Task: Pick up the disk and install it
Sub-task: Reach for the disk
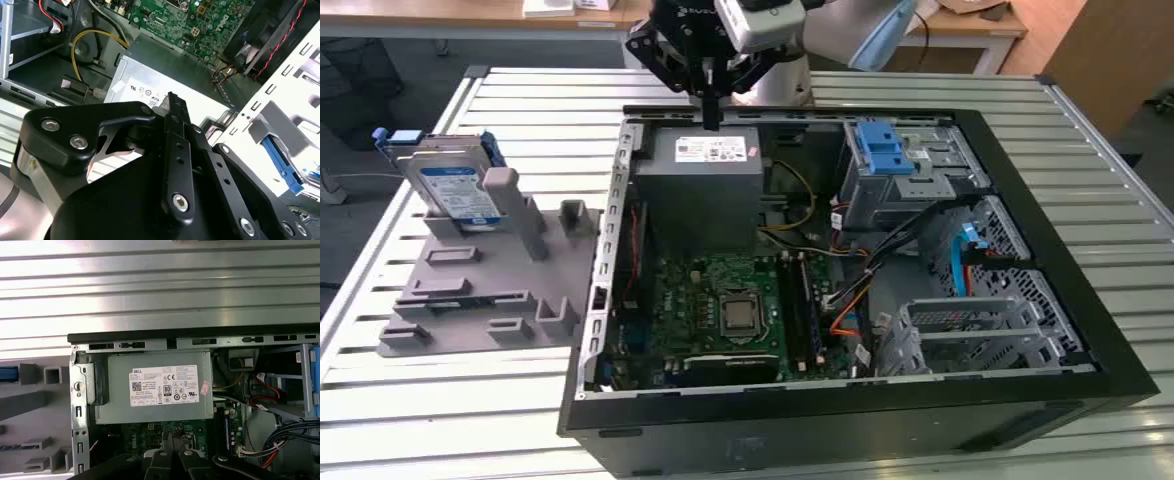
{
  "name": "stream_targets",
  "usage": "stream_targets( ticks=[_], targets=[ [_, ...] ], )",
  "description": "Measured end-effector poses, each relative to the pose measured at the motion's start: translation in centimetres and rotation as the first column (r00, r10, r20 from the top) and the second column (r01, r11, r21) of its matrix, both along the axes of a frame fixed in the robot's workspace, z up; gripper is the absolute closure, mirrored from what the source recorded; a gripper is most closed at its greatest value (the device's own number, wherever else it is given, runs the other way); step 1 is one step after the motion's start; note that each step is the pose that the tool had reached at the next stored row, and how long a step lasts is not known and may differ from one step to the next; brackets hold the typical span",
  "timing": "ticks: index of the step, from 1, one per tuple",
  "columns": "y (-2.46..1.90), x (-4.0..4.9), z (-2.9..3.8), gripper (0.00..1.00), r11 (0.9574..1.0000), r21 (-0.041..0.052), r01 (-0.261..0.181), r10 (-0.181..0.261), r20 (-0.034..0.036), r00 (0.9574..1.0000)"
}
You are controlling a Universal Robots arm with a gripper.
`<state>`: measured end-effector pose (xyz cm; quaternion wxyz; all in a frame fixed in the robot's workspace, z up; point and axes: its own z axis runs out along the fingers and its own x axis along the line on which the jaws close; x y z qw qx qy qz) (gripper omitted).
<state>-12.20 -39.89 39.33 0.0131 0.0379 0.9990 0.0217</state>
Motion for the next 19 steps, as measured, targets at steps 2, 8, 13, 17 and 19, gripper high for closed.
stream_targets(
  ticks=[2, 8, 13, 17, 19],
  targets=[
    [0.0, 0.0, 0.0, 0.89, 1.0, 0.0001, 0.0, 0.0, 0.0, 1.0],
    [0.0, -0.12, 0.0, 0.89, 1.0, 0.0, 0.0, 0.0, 0.0, 1.0],
    [0.0, -0.25, 0.0, 0.89, 1.0, 0.0, 0.0, 0.0, 0.0, 1.0],
    [0.0, -0.36, 0.0, 0.89, 1.0, 0.0, 0.0, 0.0, 0.0, 1.0],
    [0.0, -0.4, 0.0, 0.89, 1.0, 0.0, 0.0, 0.0, 0.0, 1.0]
  ],
)
